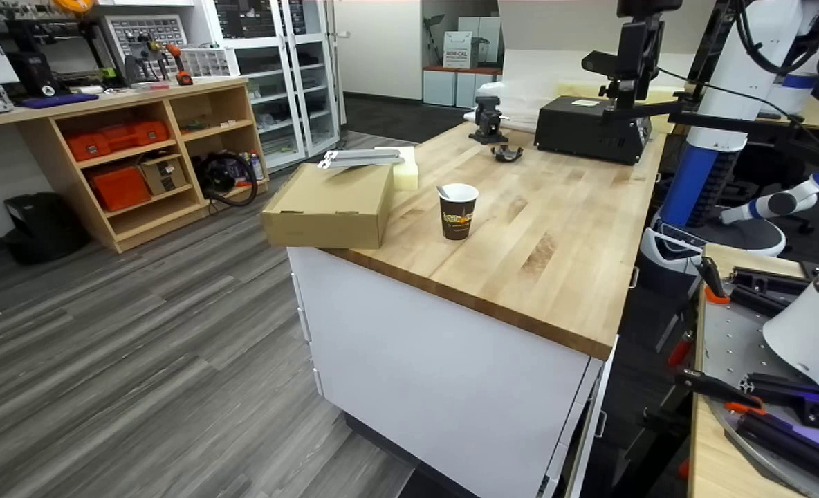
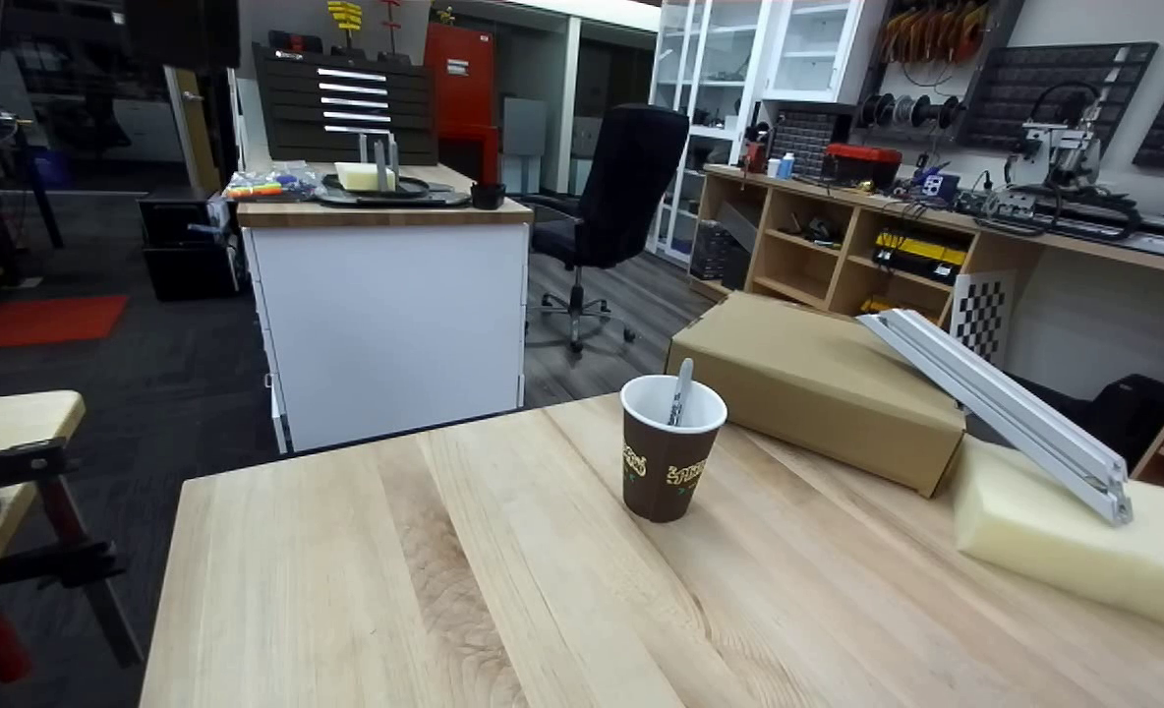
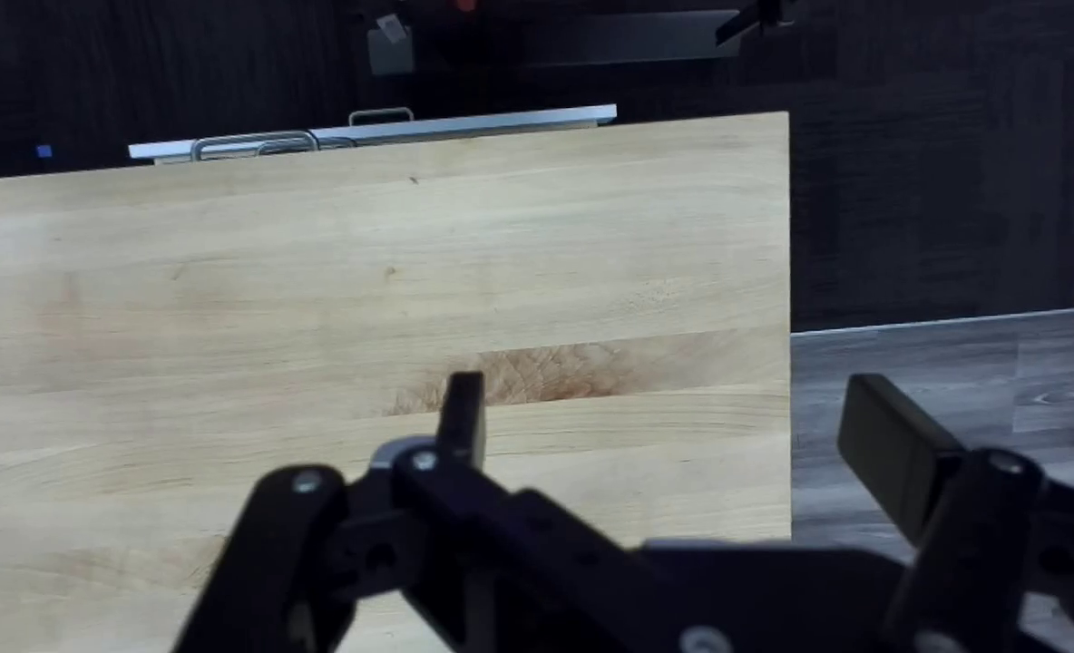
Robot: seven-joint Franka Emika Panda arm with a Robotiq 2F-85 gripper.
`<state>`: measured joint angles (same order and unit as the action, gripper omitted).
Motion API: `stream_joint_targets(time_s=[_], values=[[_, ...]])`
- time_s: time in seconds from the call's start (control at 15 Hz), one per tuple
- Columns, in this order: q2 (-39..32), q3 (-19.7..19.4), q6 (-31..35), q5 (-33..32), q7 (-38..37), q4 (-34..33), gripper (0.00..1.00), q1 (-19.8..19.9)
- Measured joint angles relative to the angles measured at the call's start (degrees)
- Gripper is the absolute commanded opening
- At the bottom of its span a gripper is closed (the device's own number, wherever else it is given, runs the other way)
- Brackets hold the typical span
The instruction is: Remove the pen from the brown coffee cup
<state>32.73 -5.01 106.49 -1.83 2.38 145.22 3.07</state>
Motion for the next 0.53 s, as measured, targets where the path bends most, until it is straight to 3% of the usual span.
stream_joint_targets(time_s=[0.27,0.53], values=[[-1.55,-0.73,-1.9,-5.41,5.11,-5.61,1.0,0.51],[-6.73,-3.18,-2.44,-7.99,15.41,-15.24,1.0,0.61]])
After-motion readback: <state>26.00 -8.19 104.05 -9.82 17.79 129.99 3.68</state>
